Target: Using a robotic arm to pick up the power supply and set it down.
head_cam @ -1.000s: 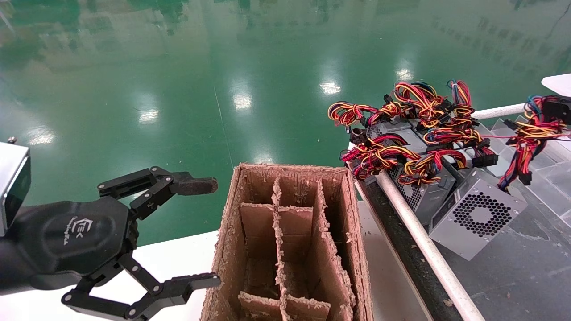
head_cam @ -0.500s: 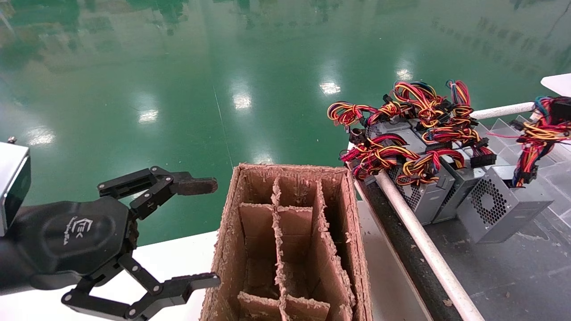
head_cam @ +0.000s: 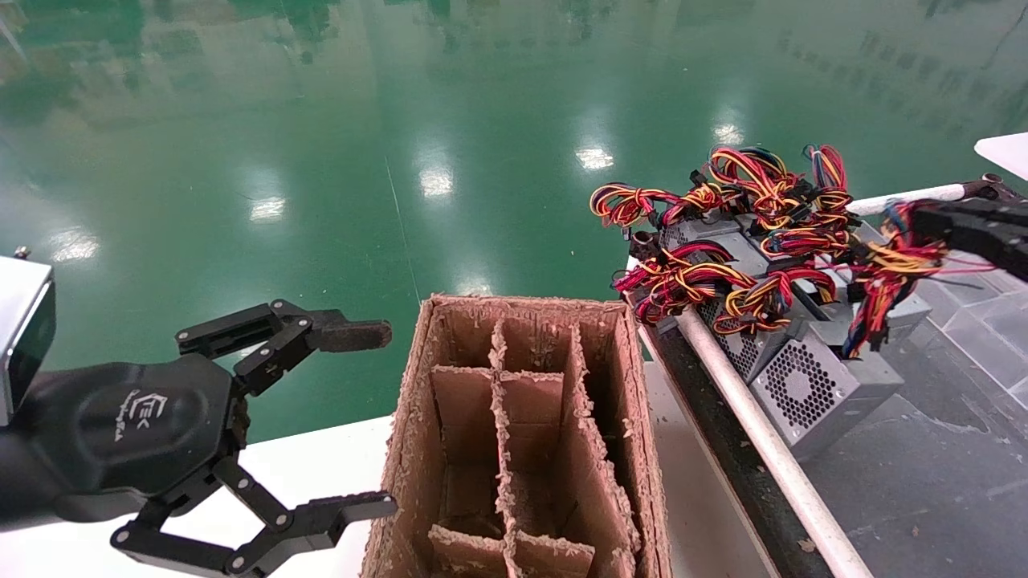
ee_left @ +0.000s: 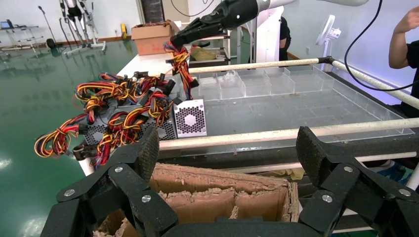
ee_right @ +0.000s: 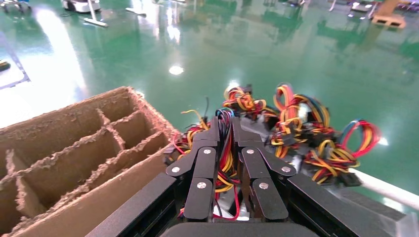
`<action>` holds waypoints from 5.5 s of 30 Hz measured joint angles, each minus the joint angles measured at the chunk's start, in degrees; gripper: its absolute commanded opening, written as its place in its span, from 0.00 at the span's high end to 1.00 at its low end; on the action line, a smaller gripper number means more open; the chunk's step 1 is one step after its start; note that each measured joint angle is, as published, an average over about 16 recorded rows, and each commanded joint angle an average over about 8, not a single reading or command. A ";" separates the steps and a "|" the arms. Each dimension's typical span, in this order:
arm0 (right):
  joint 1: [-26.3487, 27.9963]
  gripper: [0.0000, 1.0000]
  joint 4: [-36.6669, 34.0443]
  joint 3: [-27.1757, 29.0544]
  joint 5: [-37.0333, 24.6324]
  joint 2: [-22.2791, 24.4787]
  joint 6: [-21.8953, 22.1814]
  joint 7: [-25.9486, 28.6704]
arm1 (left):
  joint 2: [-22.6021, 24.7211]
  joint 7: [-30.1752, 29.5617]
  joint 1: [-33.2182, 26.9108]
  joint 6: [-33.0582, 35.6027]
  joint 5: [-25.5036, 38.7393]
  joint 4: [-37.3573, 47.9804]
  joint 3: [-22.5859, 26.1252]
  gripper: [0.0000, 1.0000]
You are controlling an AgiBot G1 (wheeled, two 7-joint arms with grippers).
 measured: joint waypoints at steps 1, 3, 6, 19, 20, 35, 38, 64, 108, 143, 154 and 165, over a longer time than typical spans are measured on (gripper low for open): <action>-0.09 0.81 0.08 -0.27 0.22 -0.11 0.01 0.10 | 0.00 0.00 0.00 0.00 0.00 0.00 0.00 0.00; -0.22 0.56 0.15 -0.79 0.62 -0.33 0.05 0.33 | 0.00 0.00 0.00 0.00 0.00 0.00 0.00 0.00; -0.28 0.18 0.08 -1.54 1.14 -0.65 0.10 0.69 | 0.00 0.00 0.00 0.00 0.00 0.00 0.00 0.00; 0.78 0.00 -1.56 -4.27 2.56 -1.83 0.32 1.47 | 0.00 0.01 0.00 0.00 -0.01 0.00 0.01 0.00; 0.90 0.00 -1.72 -4.43 2.65 -1.92 0.33 1.46 | 0.00 0.01 0.00 0.00 -0.01 0.00 0.01 0.00; 2.44 0.00 -4.42 -4.07 6.91 -3.88 0.39 3.61 | -0.01 0.01 0.00 -0.01 -0.02 0.01 0.02 0.00; 1.97 0.00 -3.92 -3.20 7.78 -4.22 0.43 4.36 | -0.01 0.01 0.00 -0.02 -0.02 0.01 0.02 0.00; -13.43 0.00 19.87 10.04 6.32 -5.42 2.44 8.96 | -0.02 0.02 0.00 -0.02 -0.03 0.03 0.03 0.00; -37.78 0.00 58.02 30.31 2.28 -6.91 5.74 15.36 | -0.03 0.04 0.01 -0.04 -0.06 0.05 0.05 0.00; -36.87 0.00 56.58 29.55 2.42 -6.85 5.64 15.15 | -0.03 0.04 0.01 -0.04 -0.06 0.05 0.05 0.00; -36.83 0.00 56.52 29.50 2.46 -6.85 5.63 15.13 | -0.03 0.04 0.01 -0.04 -0.06 0.05 0.05 0.00; -36.80 0.00 56.48 29.47 2.47 -6.85 5.63 15.13 | -0.03 0.04 0.01 -0.04 -0.06 0.05 0.05 0.00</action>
